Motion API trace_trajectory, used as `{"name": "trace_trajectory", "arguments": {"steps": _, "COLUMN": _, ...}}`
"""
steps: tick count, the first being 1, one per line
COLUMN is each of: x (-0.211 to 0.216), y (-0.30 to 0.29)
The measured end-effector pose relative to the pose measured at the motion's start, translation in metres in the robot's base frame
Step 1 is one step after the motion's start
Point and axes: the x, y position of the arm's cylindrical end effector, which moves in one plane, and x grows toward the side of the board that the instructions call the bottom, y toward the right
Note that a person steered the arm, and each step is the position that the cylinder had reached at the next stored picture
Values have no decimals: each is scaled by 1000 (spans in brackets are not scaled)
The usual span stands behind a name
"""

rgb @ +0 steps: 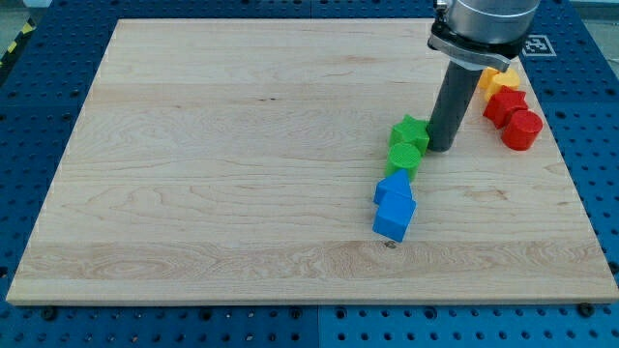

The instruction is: Move your arm to the bottom right of the red circle

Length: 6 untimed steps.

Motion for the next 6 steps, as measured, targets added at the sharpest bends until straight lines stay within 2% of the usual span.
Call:
{"name": "trace_trajectory", "arguments": {"steps": 2, "x": -1, "y": -3}}
{"name": "trace_trajectory", "arguments": {"steps": 3, "x": -22, "y": 8}}
{"name": "trace_trajectory", "arguments": {"steps": 4, "x": -25, "y": 43}}
{"name": "trace_trajectory", "arguments": {"steps": 6, "x": 16, "y": 78}}
